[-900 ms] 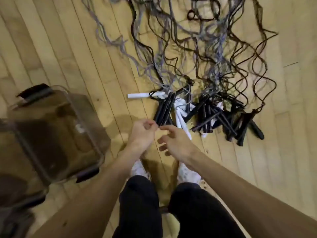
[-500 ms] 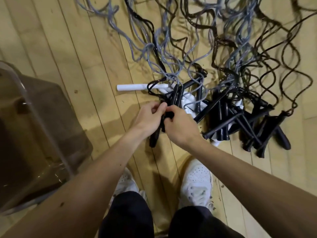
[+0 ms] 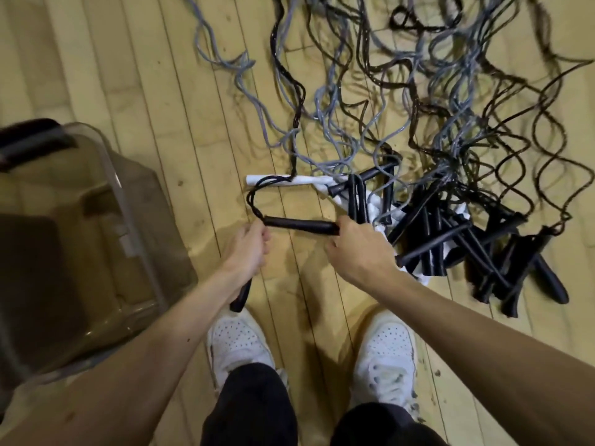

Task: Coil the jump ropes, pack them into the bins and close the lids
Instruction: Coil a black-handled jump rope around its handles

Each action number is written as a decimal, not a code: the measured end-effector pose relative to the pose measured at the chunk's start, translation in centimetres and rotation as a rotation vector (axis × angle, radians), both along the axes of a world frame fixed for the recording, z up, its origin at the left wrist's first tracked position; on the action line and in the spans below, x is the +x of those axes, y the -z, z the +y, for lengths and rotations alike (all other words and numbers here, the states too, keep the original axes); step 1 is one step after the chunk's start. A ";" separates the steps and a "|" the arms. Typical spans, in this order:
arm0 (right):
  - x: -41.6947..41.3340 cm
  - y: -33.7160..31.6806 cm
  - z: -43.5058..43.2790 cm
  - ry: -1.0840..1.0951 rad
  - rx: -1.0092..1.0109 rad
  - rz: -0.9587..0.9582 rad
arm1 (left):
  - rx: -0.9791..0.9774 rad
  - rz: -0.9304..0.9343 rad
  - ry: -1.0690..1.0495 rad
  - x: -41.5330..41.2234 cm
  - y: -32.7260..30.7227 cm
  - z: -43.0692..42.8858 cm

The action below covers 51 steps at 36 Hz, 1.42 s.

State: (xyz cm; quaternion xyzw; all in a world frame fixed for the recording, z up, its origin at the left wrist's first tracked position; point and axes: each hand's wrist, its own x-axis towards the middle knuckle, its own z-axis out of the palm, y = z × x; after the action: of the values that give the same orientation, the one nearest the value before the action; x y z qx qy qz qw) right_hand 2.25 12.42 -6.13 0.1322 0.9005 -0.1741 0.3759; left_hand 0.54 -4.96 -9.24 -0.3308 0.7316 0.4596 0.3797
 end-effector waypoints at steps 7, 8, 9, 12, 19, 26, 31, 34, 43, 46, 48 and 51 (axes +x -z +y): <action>0.6 2.0 -2.7 -0.329 0.014 0.063 | 0.040 0.030 -0.083 0.5 -1.1 0.6; 0.8 2.2 -3.1 -0.312 -0.012 0.039 | 0.065 0.010 -0.102 0.6 -1.2 0.9; 0.9 2.3 -3.4 -0.251 -0.079 0.000 | 0.086 -0.006 -0.119 0.7 -1.4 1.1; 0.7 1.3 -3.6 0.098 -0.443 -0.209 | 0.119 0.014 -0.144 0.3 -2.5 1.5; -0.3 -6.6 -2.6 0.621 -1.016 -0.361 | 0.244 0.184 0.006 -1.2 -9.9 1.6; -2.6 -20.4 -1.7 0.686 -1.074 -0.220 | 0.265 0.509 0.164 -1.7 -24.3 2.8; -3.1 -34.0 -1.8 0.600 -1.110 -0.032 | 0.189 0.755 0.205 -1.7 -37.3 4.0; -2.5 -41.7 -2.2 0.599 -1.155 0.108 | 0.103 0.950 0.236 -1.0 -43.7 4.8; 3.7 -61.5 -1.2 0.364 -1.285 0.451 | 0.147 1.465 0.035 4.9 -63.2 6.9; 6.6 -65.2 -0.1 0.343 -1.288 0.549 | 0.196 1.511 0.059 7.6 -67.1 7.5; 8.7 -67.6 0.7 0.313 -1.313 0.564 | 0.225 1.519 0.068 9.3 -69.1 8.0; 11.6 -70.1 1.9 0.217 -1.331 0.557 | 0.205 1.544 0.126 11.8 -71.5 8.3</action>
State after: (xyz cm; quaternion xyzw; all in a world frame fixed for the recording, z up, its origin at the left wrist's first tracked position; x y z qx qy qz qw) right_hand 13.87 14.32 63.94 -0.0849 0.6480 -0.7482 0.1143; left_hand 12.38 3.37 62.31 0.1614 0.7598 0.6027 -0.1827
